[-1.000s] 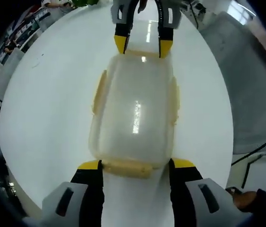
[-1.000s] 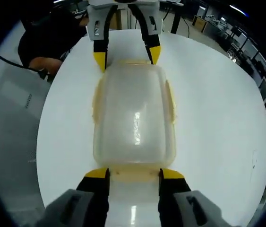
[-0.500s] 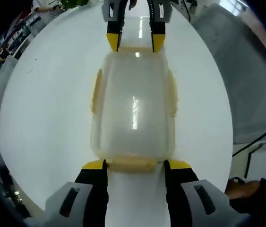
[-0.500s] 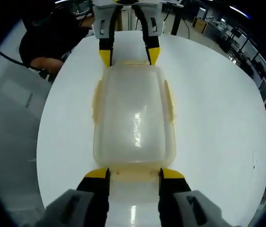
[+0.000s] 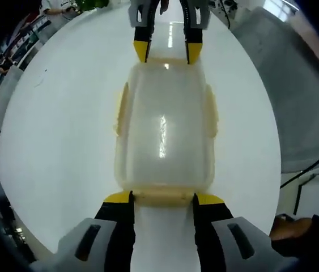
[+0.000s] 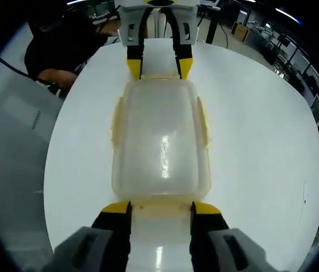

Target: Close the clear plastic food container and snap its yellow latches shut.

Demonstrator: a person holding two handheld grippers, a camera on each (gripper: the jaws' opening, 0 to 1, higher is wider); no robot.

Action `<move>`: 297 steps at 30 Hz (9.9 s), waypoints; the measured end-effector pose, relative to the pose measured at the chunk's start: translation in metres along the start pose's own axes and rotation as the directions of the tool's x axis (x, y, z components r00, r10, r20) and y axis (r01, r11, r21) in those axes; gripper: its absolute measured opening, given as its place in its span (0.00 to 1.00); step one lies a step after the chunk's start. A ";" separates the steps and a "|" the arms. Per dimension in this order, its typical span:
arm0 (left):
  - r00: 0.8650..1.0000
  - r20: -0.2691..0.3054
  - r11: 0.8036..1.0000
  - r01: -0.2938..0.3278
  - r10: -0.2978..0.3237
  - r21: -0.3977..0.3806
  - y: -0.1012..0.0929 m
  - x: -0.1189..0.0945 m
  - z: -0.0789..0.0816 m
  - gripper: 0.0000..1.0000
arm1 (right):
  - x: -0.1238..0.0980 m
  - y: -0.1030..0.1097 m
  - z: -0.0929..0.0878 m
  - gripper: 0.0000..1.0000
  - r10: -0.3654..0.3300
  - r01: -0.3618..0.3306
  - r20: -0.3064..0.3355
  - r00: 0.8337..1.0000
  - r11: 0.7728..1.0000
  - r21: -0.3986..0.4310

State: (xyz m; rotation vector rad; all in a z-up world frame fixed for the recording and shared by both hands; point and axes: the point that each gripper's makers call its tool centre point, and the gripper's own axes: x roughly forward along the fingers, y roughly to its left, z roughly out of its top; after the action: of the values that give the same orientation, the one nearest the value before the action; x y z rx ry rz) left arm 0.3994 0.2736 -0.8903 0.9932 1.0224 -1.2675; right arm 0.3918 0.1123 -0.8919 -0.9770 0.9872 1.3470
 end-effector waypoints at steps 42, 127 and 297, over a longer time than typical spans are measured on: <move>0.999 -0.035 0.999 -0.025 0.026 0.021 -0.004 -0.062 0.028 0.37 | -0.061 0.009 0.007 0.37 0.022 -0.022 0.067 0.998 1.000 0.007; 0.996 0.088 0.994 -0.023 0.013 0.108 -0.010 -0.030 0.206 0.37 | -0.131 0.017 -0.160 0.37 -0.006 0.016 -0.131 0.991 0.997 0.079; 0.824 0.488 0.847 0.018 0.289 -0.532 -0.005 -0.036 0.265 0.41 | -0.160 -0.010 -0.144 0.35 -0.376 -0.061 0.315 0.871 0.554 0.830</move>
State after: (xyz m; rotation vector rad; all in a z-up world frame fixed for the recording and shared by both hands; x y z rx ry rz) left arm 0.4058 0.0264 -0.7879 0.2382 0.7429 -0.9823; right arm 0.4037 -0.0736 -0.7829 0.0121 0.9550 0.7178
